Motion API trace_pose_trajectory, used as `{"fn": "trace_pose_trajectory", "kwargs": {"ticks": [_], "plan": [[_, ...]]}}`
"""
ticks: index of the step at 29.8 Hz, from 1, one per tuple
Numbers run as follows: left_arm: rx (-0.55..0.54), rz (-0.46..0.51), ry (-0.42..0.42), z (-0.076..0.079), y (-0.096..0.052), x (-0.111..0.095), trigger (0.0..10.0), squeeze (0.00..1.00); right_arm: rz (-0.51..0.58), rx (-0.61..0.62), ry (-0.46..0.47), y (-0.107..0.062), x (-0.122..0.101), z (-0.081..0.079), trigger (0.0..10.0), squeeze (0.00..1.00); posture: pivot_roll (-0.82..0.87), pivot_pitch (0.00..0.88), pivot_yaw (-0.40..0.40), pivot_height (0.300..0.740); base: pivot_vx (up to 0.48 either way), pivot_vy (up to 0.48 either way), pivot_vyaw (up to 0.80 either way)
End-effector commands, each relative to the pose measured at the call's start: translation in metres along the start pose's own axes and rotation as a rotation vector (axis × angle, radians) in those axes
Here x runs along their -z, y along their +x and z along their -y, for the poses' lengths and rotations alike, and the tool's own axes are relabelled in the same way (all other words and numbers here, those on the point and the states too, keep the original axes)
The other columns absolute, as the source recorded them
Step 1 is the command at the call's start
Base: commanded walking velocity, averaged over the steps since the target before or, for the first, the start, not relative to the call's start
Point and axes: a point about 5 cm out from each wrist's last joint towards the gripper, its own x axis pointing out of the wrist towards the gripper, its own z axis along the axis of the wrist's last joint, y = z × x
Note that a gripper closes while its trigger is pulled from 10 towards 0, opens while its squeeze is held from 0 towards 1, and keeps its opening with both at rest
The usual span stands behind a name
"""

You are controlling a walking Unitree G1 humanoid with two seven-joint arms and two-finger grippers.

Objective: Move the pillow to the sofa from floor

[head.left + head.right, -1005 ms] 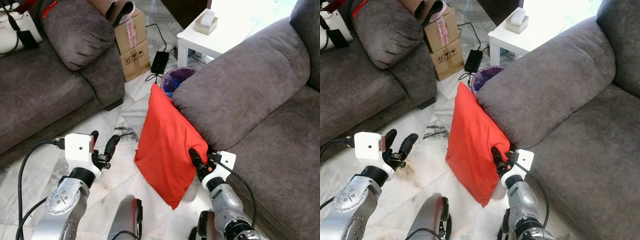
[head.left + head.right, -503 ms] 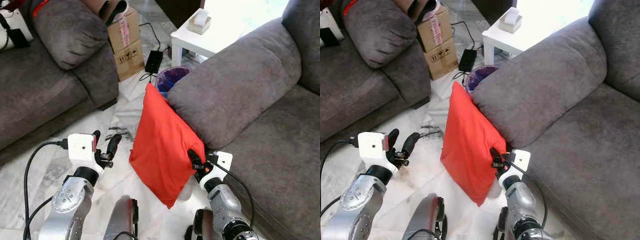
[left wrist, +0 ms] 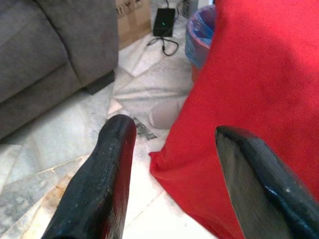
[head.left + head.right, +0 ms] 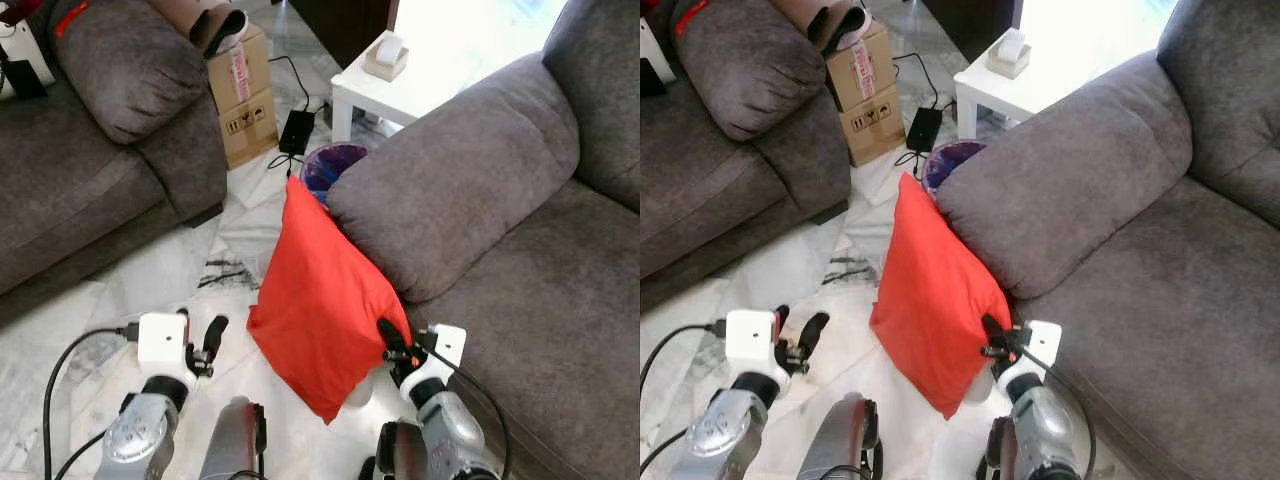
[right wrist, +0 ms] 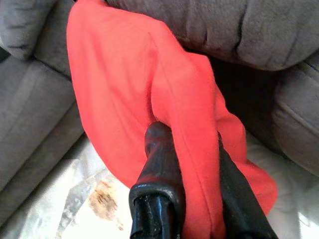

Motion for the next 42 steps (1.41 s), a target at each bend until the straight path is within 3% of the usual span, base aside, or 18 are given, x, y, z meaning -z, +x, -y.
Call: {"fn": "trace_pose_trajectory", "kwargs": {"ticks": [1,2,3,4,5,11,17,25,27,37,42], "plan": [[-0.008,-0.023,0.010,-0.002,-0.002,0.007,10.0,0.00,-0.010,0.044,-0.010,-0.004,0.004,0.005,0.0,0.00,0.12,0.188,-0.002,0.630,0.000,0.000,0.00],[-0.003,-0.028,0.017,-0.001,-0.002,0.007,10.0,0.00,-0.004,0.052,-0.003,-0.005,0.003,0.006,0.0,0.00,0.12,0.188,-0.002,0.630,0.000,0.000,0.00],[0.010,-0.026,0.023,-0.001,-0.001,0.008,10.0,0.00,0.001,0.065,-0.015,-0.005,0.001,0.007,4.3,0.00,0.12,0.181,-0.003,0.630,0.000,0.000,0.00],[0.012,-0.023,0.023,0.000,0.000,0.008,10.0,0.00,0.001,0.067,-0.020,-0.005,0.001,0.007,4.3,0.00,0.12,0.181,-0.003,0.630,0.000,0.000,0.00],[0.002,-0.025,0.022,-0.003,0.000,0.009,10.0,0.00,-0.030,0.089,-0.052,-0.006,0.003,0.010,10.0,0.00,0.12,0.166,-0.003,0.630,0.000,0.000,0.00],[-0.013,-0.014,0.021,-0.007,0.000,0.012,10.0,0.00,0.027,0.077,-0.056,-0.014,-0.003,0.018,10.0,0.00,0.11,0.151,-0.009,0.630,0.000,0.000,0.00],[-0.014,-0.011,0.022,-0.008,0.001,0.014,10.0,0.00,0.044,0.082,-0.056,-0.014,-0.007,0.019,10.0,0.00,0.11,0.146,-0.008,0.670,0.000,0.000,0.00],[-0.017,-0.007,0.035,-0.011,0.001,0.014,10.0,0.00,0.048,0.039,-0.044,-0.012,-0.007,0.013,10.0,0.00,0.12,0.158,-0.010,0.720,0.000,0.000,0.00],[-0.014,-0.005,0.036,-0.011,0.001,0.013,10.0,0.00,0.043,-0.052,-0.046,-0.010,-0.007,0.003,10.0,0.00,0.12,0.163,-0.009,0.740,0.000,0.000,0.00],[0.021,0.003,0.053,-0.018,0.003,0.005,10.0,0.00,0.046,-0.176,-0.086,-0.008,-0.017,-0.004,10.0,0.00,0.12,0.175,-0.006,0.740,0.000,0.000,0.00],[0.043,0.010,0.054,-0.017,0.005,0.001,10.0,0.00,0.054,-0.181,-0.085,-0.008,-0.020,-0.003,10.0,0.00,0.12,0.177,0.002,0.740,0.000,0.000,0.00]]}}
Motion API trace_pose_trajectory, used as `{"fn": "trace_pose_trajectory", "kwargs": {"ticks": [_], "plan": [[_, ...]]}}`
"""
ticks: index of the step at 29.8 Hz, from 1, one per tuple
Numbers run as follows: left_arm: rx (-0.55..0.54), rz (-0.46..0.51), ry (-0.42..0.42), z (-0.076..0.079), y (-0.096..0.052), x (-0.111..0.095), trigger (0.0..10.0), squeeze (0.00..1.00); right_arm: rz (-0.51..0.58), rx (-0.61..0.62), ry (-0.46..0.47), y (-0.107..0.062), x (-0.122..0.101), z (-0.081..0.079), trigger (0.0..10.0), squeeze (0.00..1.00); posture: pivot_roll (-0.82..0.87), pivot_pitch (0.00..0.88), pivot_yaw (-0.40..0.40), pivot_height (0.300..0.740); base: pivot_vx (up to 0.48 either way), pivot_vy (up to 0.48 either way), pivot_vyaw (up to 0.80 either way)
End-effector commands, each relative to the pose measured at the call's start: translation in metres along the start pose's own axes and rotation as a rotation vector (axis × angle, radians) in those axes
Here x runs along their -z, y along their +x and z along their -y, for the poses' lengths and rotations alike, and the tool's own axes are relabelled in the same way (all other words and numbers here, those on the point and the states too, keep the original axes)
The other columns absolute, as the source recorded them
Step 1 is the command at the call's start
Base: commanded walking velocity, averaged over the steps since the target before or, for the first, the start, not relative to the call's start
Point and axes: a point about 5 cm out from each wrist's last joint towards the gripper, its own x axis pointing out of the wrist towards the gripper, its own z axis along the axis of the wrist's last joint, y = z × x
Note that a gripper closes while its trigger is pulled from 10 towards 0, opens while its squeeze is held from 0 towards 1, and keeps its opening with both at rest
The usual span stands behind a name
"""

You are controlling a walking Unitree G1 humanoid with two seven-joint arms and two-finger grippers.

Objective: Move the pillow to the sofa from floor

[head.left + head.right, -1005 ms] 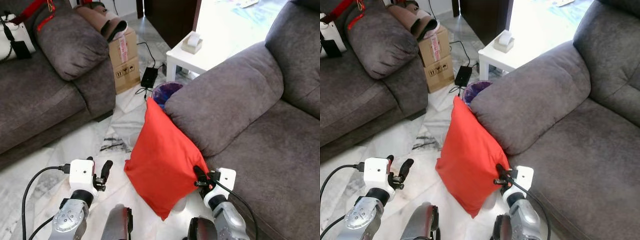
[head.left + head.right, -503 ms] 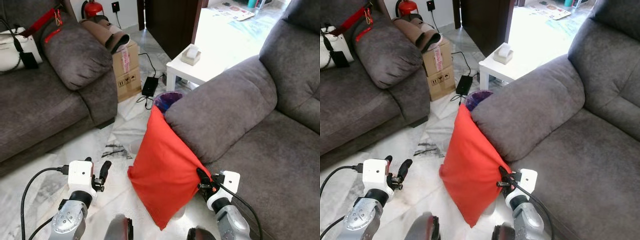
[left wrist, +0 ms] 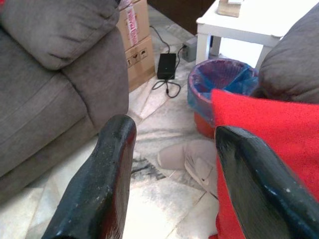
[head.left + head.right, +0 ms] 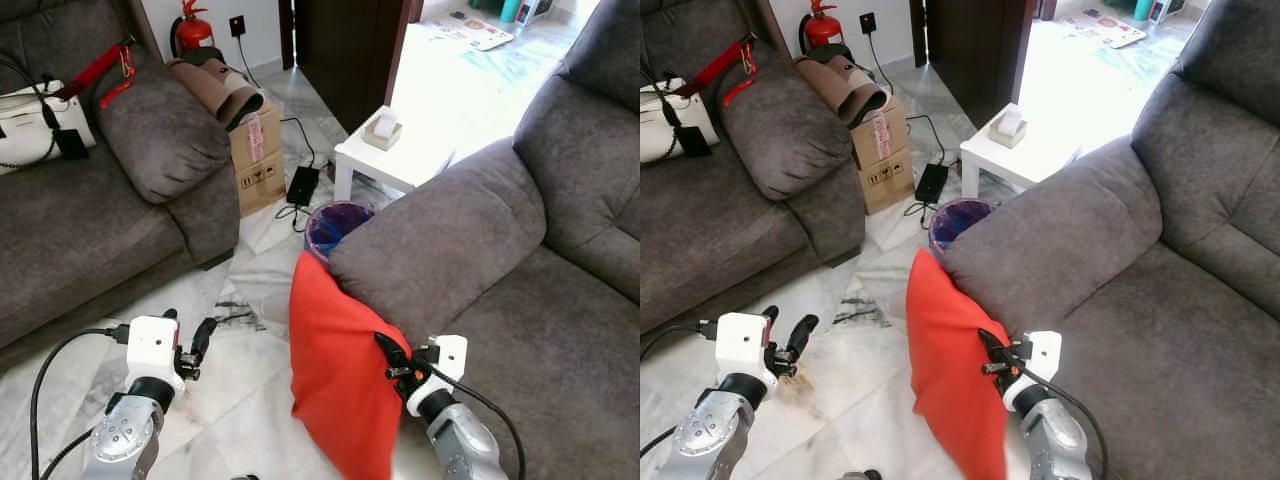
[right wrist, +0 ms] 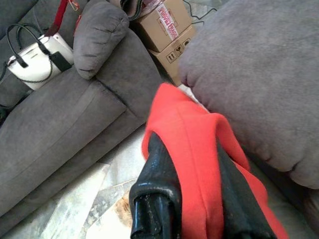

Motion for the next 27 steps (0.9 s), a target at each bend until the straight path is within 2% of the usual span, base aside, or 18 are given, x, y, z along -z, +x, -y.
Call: {"fn": "trace_pose_trajectory", "kwargs": {"ticks": [1,2,3,6,11,14,23,25,27], "plan": [[0.020,-0.017,0.000,-0.001,-0.001,0.000,10.0,0.00,0.044,-0.031,-0.059,0.004,-0.014,-0.002,10.0,0.00,0.12,0.176,0.004,0.740,0.000,0.000,0.00],[0.052,-0.019,0.000,0.002,0.000,-0.001,10.0,0.00,0.012,-0.021,-0.101,0.004,-0.013,0.001,10.0,0.00,0.12,0.178,0.009,0.740,0.000,0.000,0.00],[0.052,-0.019,0.000,0.002,0.000,-0.001,10.0,0.00,0.012,-0.021,-0.101,0.004,-0.013,0.001,10.0,0.00,0.12,0.178,0.009,0.740,0.000,0.000,0.00],[0.156,-0.038,0.009,0.008,-0.001,-0.004,10.0,0.00,0.000,-0.014,-0.138,0.001,-0.020,0.011,10.0,0.00,0.12,0.174,0.015,0.740,0.000,0.000,0.00],[0.180,-0.046,0.005,0.007,-0.001,-0.004,10.0,0.00,-0.001,0.038,-0.134,0.000,-0.026,0.021,10.0,0.00,0.12,0.170,0.016,0.740,0.000,0.000,0.00],[0.183,-0.049,-0.004,0.007,-0.001,-0.004,10.0,0.00,-0.011,0.090,-0.132,-0.005,-0.028,0.031,10.0,0.00,0.12,0.166,0.017,0.740,0.000,0.000,-0.80],[0.238,-0.075,0.003,0.015,-0.001,-0.002,10.0,0.00,-0.019,0.095,-0.105,-0.012,-0.020,0.032,10.0,0.00,0.13,0.159,0.022,0.740,0.000,0.000,-0.80],[0.257,-0.087,0.014,0.015,-0.002,-0.001,10.0,0.00,-0.030,0.069,-0.129,-0.013,-0.020,0.031,10.0,0.00,0.13,0.155,0.023,0.740,0.000,0.000,-0.79],[0.307,-0.130,0.024,0.014,-0.005,0.004,10.0,0.00,-0.056,0.014,-0.194,-0.013,-0.020,0.029,10.0,0.00,0.12,0.153,0.024,0.740,0.000,0.000,-0.79]]}}
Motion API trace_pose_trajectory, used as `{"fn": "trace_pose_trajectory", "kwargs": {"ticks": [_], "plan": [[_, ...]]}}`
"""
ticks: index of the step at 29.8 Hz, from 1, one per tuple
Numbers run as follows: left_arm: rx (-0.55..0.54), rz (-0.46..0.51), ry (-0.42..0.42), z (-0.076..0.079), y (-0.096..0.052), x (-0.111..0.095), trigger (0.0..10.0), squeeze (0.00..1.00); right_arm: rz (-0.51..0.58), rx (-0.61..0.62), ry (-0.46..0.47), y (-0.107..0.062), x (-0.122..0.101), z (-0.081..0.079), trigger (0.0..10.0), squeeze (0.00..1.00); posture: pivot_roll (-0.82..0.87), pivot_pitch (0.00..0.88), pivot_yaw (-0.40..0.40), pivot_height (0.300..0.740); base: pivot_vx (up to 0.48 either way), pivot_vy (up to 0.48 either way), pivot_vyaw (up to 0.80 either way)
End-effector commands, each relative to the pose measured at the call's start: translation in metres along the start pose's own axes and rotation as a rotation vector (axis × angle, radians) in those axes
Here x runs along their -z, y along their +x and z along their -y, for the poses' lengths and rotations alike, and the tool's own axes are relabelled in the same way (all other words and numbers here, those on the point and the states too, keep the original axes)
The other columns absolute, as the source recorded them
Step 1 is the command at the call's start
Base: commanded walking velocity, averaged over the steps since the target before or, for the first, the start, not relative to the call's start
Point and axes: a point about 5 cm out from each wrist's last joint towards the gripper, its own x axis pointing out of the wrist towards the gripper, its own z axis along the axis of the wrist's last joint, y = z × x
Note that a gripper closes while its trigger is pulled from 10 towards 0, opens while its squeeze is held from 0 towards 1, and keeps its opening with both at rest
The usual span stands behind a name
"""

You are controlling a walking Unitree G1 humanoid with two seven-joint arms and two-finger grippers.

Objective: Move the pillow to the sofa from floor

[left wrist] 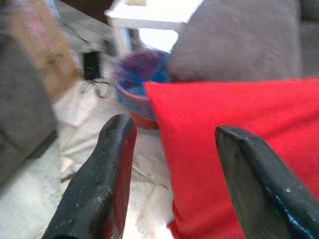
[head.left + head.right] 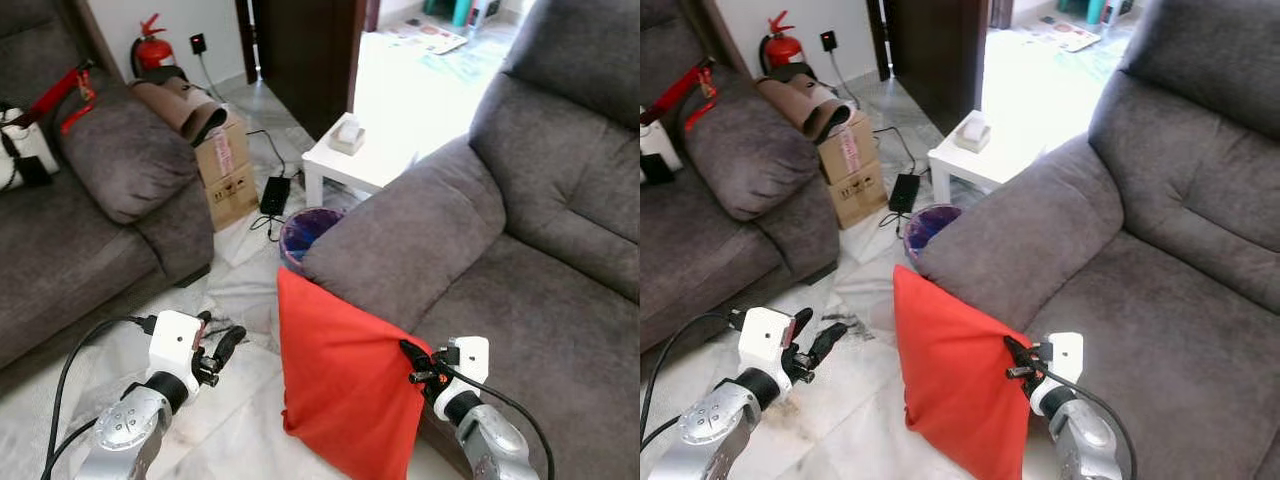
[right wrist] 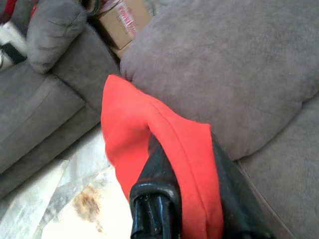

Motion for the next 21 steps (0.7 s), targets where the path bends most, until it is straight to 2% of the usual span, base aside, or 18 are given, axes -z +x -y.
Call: {"fn": "trace_pose_trajectory", "kwargs": {"ticks": [1,3,5,6,7,9,10,12,13,18,19,20,21], "plan": [[0.046,-0.051,0.000,0.001,-0.006,0.007,10.0,0.00,0.045,-0.048,-0.072,0.000,-0.011,-0.001,10.0,0.00,0.12,0.148,0.024,0.740,0.000,0.000,-0.80],[0.123,-0.104,0.019,0.005,-0.010,0.014,10.0,0.00,0.020,-0.134,-0.077,0.000,-0.008,-0.006,10.0,0.00,0.12,0.146,0.025,0.740,0.000,0.000,-0.65],[0.273,-0.213,0.076,0.011,-0.021,0.028,10.0,0.00,-0.075,-0.378,-0.157,-0.006,0.002,-0.023,10.0,0.00,0.12,0.141,0.026,0.740,0.000,0.000,0.00],[0.299,-0.260,0.080,0.005,-0.027,0.034,10.0,0.00,-0.158,-0.590,-0.206,-0.016,0.011,-0.035,10.0,0.00,0.12,0.140,0.028,0.740,0.000,0.000,0.00],[0.299,-0.260,0.080,0.005,-0.027,0.034,10.0,0.00,-0.158,-0.590,-0.206,-0.016,0.011,-0.035,10.0,0.00,0.12,0.140,0.028,0.740,0.000,0.000,0.00],[0.316,-0.311,0.167,-0.009,-0.031,0.038,10.0,0.00,-0.313,-0.827,-0.232,-0.032,0.023,-0.044,10.0,0.00,0.12,0.137,0.027,0.740,0.000,0.000,0.00],[0.316,-0.311,0.167,-0.009,-0.031,0.038,10.0,0.00,-0.313,-0.827,-0.232,-0.032,0.023,-0.044,10.0,0.00,0.12,0.137,0.027,0.740,0.000,0.000,0.00],[0.331,-0.313,0.207,-0.014,-0.029,0.035,10.0,0.00,-0.365,-0.926,-0.263,-0.039,0.024,-0.046,10.0,0.00,0.13,0.136,0.029,0.740,0.000,0.000,0.00],[0.331,-0.313,0.207,-0.014,-0.029,0.035,10.0,0.00,-0.365,-0.926,-0.263,-0.039,0.024,-0.046,10.0,0.00,0.13,0.136,0.029,0.740,0.000,0.000,0.00],[0.432,-0.309,0.248,-0.018,-0.025,0.020,10.0,0.02,-0.440,-1.068,-0.301,-0.048,0.017,-0.048,10.0,0.00,0.12,0.147,0.023,0.740,0.000,0.000,0.00],[0.451,-0.310,0.257,-0.018,-0.024,0.018,10.0,0.92,-0.446,-1.079,-0.305,-0.049,0.016,-0.048,10.0,0.00,0.12,0.148,0.024,0.740,0.000,0.000,0.00],[0.470,-0.312,0.262,-0.018,-0.024,0.018,10.0,1.00,-0.450,-1.089,-0.309,-0.049,0.015,-0.049,10.0,0.00,0.12,0.149,0.024,0.740,0.000,0.000,0.00],[0.484,-0.312,0.264,-0.017,-0.024,0.017,10.0,1.00,-0.453,-1.094,-0.311,-0.050,0.015,-0.049,10.0,0.00,0.12,0.149,0.024,0.740,0.000,0.000,0.00]]}}
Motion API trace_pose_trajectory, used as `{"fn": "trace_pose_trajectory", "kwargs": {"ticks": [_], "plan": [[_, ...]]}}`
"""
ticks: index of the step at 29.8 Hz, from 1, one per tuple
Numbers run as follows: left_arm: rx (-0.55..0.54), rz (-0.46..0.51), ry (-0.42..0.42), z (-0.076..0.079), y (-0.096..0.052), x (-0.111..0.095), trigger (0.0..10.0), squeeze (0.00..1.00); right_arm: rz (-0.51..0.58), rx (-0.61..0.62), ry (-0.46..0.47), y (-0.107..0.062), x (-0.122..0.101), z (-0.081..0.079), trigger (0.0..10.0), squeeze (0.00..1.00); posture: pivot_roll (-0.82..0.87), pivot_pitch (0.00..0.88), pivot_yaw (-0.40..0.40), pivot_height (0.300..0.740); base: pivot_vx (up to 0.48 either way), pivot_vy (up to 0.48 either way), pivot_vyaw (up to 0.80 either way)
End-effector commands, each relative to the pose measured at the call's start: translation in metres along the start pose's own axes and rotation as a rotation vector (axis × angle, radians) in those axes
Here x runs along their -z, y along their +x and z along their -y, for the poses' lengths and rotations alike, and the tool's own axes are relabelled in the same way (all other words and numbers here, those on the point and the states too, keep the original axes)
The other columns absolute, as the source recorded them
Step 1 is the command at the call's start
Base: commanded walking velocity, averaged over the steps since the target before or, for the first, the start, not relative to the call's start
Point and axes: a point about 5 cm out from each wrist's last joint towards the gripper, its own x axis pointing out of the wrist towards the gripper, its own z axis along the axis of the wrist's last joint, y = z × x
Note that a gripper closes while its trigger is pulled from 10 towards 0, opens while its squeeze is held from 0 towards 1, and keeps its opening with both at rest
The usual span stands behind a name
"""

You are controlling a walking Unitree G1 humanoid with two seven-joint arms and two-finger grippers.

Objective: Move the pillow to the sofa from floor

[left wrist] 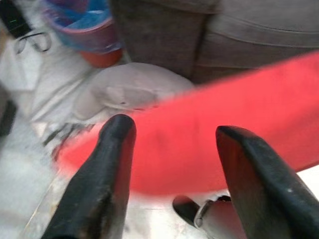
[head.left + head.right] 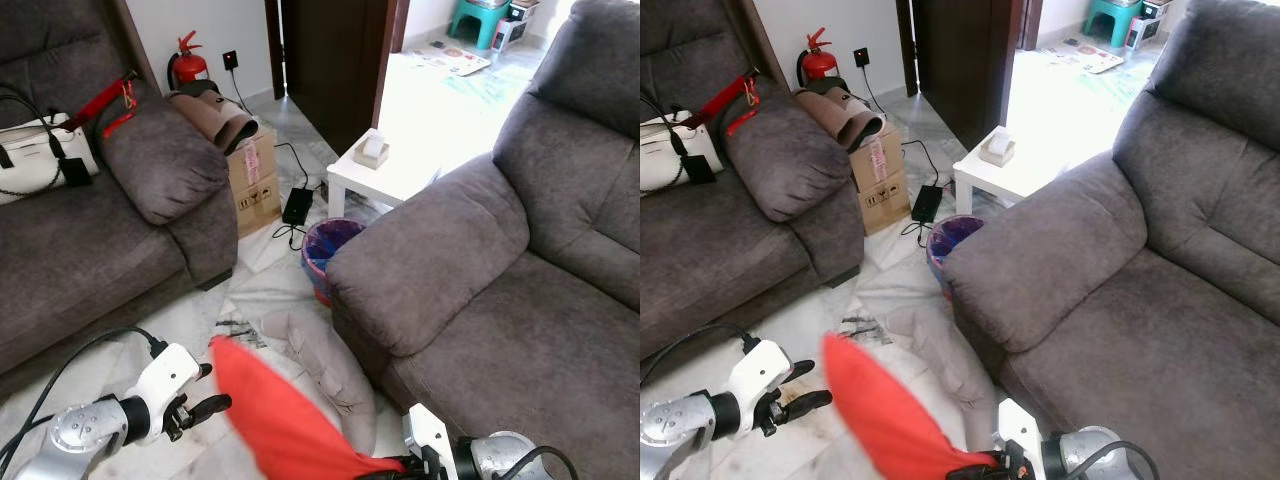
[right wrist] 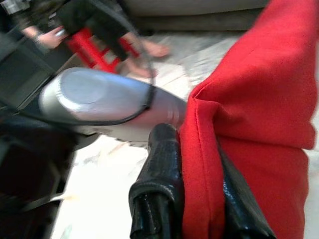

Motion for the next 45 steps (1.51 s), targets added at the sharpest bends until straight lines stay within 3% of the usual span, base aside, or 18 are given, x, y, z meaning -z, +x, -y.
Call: {"fn": "trace_pose_trajectory", "kwargs": {"ticks": [1,7,12,14,15,17,18,21,25,28,34,45], "plan": [[0.080,-0.026,0.026,0.004,-0.002,0.000,10.0,1.00,0.034,-0.055,-0.050,0.000,-0.013,-0.003,10.0,0.00,0.12,0.149,0.025,0.740,0.000,0.000,0.00],[0.212,-0.112,0.085,0.011,-0.006,0.010,10.0,1.00,0.013,-0.102,-0.082,-0.004,-0.020,-0.009,10.0,0.00,0.11,0.157,0.027,0.740,0.000,0.000,0.00],[0.305,-0.149,0.076,0.015,-0.009,0.019,10.0,1.00,-0.019,-0.129,-0.090,-0.008,-0.021,-0.015,10.0,0.00,0.11,0.163,0.025,0.740,0.000,0.000,0.00],[0.352,-0.213,0.166,0.019,-0.010,0.026,10.0,1.00,-0.010,-0.133,-0.083,-0.009,-0.023,-0.017,10.0,0.00,0.10,0.165,0.022,0.740,0.000,0.000,0.00],[0.360,-0.252,0.232,0.018,-0.011,0.031,10.0,0.77,-0.009,-0.134,-0.081,-0.009,-0.024,-0.018,10.0,0.00,0.10,0.165,0.022,0.740,0.000,0.000,0.00],[0.363,-0.307,0.358,0.016,-0.011,0.037,10.0,0.77,-0.013,-0.145,-0.074,-0.009,-0.024,-0.020,10.0,0.00,0.10,0.169,0.022,0.740,0.000,0.000,0.00],[0.326,-0.291,0.408,0.013,-0.006,0.036,10.0,0.00,-0.019,-0.152,-0.077,-0.009,-0.024,-0.022,10.0,0.00,0.10,0.168,0.021,0.740,0.000,0.000,0.00],[0.299,-0.213,0.454,0.011,0.001,0.026,10.0,0.00,-0.030,-0.179,-0.072,-0.010,-0.023,-0.029,10.0,0.00,0.09,0.173,0.016,0.740,0.000,0.000,0.00],[0.334,-0.225,0.507,0.012,0.002,0.025,10.0,0.00,-0.063,-0.204,-0.066,-0.012,-0.019,-0.034,10.0,0.00,0.09,0.177,0.012,0.740,0.000,0.000,0.00],[0.371,-0.213,0.539,0.011,0.002,0.022,10.0,0.00,-0.169,-0.235,-0.078,-0.015,-0.005,-0.039,10.0,0.00,0.09,0.180,0.010,0.740,0.000,0.000,0.00],[0.419,-0.269,0.589,0.006,-0.001,0.032,10.0,0.00,-0.155,-0.249,-0.059,-0.017,-0.007,-0.044,10.0,0.00,0.07,0.181,0.012,0.740,0.000,0.000,0.00],[0.519,-0.379,0.546,0.012,-0.005,0.055,10.0,0.00,-0.139,-0.249,-0.061,-0.024,-0.013,-0.047,10.0,0.00,0.05,0.166,0.010,0.740,0.000,0.000,0.00]]}}
